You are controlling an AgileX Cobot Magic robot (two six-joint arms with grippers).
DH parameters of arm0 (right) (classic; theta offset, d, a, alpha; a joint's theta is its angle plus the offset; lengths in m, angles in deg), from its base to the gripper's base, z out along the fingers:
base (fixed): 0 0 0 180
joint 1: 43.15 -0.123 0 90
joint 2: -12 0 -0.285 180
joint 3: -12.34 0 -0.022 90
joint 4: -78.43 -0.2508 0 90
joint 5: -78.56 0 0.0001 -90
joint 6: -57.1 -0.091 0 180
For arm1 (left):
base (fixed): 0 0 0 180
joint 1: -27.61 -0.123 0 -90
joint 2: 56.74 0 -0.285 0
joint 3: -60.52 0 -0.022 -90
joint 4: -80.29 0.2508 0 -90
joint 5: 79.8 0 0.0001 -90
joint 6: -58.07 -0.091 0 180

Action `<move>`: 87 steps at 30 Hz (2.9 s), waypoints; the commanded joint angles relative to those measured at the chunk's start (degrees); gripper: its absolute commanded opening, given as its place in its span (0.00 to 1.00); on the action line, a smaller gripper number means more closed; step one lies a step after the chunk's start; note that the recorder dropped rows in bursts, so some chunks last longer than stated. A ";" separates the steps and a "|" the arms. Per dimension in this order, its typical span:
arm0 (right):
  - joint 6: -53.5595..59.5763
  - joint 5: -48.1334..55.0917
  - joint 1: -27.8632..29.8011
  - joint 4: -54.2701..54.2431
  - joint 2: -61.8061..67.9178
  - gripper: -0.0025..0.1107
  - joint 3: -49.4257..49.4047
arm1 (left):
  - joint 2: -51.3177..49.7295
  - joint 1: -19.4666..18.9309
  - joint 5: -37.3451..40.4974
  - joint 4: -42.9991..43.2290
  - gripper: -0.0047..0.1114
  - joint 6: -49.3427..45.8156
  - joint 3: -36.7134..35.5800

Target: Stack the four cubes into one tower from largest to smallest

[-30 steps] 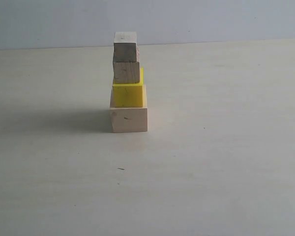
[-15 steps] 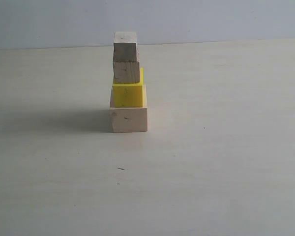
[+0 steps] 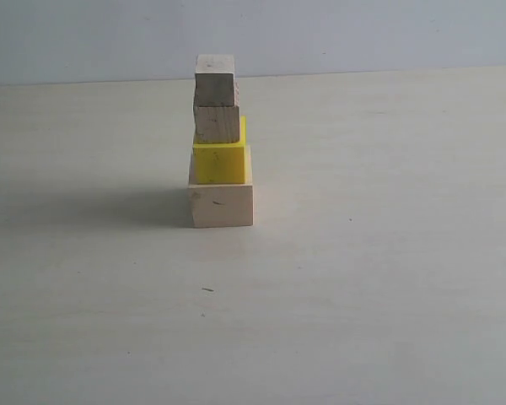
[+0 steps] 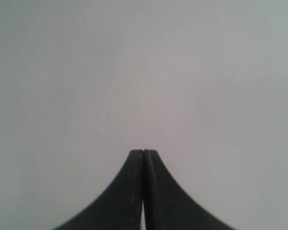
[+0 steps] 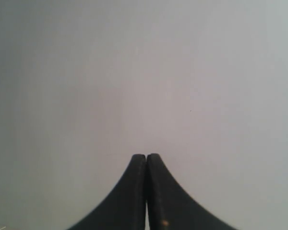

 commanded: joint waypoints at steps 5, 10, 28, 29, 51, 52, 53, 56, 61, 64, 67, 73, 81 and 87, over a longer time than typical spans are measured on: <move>-0.23 0.28 0.03 -0.14 -0.15 0.02 0.19 | 1.09 -12.54 2.48 -0.27 0.04 20.59 -0.86; -0.23 0.28 0.03 -0.14 -0.15 0.02 0.19 | 1.09 -13.31 17.48 -0.27 0.04 12.88 -0.86; -0.23 0.28 0.03 -0.14 -0.15 0.02 0.19 | 1.09 -13.81 43.69 90.33 0.04 104.43 -11.63; -0.23 0.28 0.03 -0.14 -0.15 0.02 0.19 | 1.09 -13.81 45.95 92.12 0.04 104.43 -12.12; -0.24 0.28 0.03 -0.63 -0.15 0.02 0.19 | 1.09 -12.50 44.75 93.42 0.04 104.30 -30.18; -0.24 0.28 0.03 -0.63 -0.15 0.02 0.19 | 1.09 -12.50 44.75 93.42 0.04 104.30 -30.18; -0.24 0.28 0.03 -0.63 -0.15 0.02 0.19 | 1.09 -12.50 44.75 93.42 0.04 104.30 -30.18; -0.24 0.28 0.03 -0.63 -0.15 0.02 0.19 | 1.09 -12.50 44.61 93.42 0.04 104.30 -30.18; -0.24 0.28 0.03 -0.63 -0.15 0.02 0.19 | 1.09 -12.50 44.61 93.42 0.04 104.30 -30.18; -0.24 0.28 0.03 -0.63 -0.15 0.02 0.19 | 1.09 -12.50 44.61 93.42 0.04 104.30 -30.18; -0.24 0.28 0.03 -0.63 -0.15 0.02 0.19 | 1.09 -12.50 44.61 93.42 0.04 104.30 -30.18; -0.24 0.28 0.03 -0.63 -0.15 0.02 0.19 | 1.09 -12.50 44.61 93.42 0.04 104.30 -30.18; -0.07 5.87 0.03 4.30 -0.15 0.02 -1.61 | 1.09 -12.50 44.61 93.42 0.04 104.30 -30.18; -7.34 -2.43 0.03 14.88 -0.15 0.02 -14.26 | 1.09 -12.50 44.61 93.42 0.04 104.30 -30.18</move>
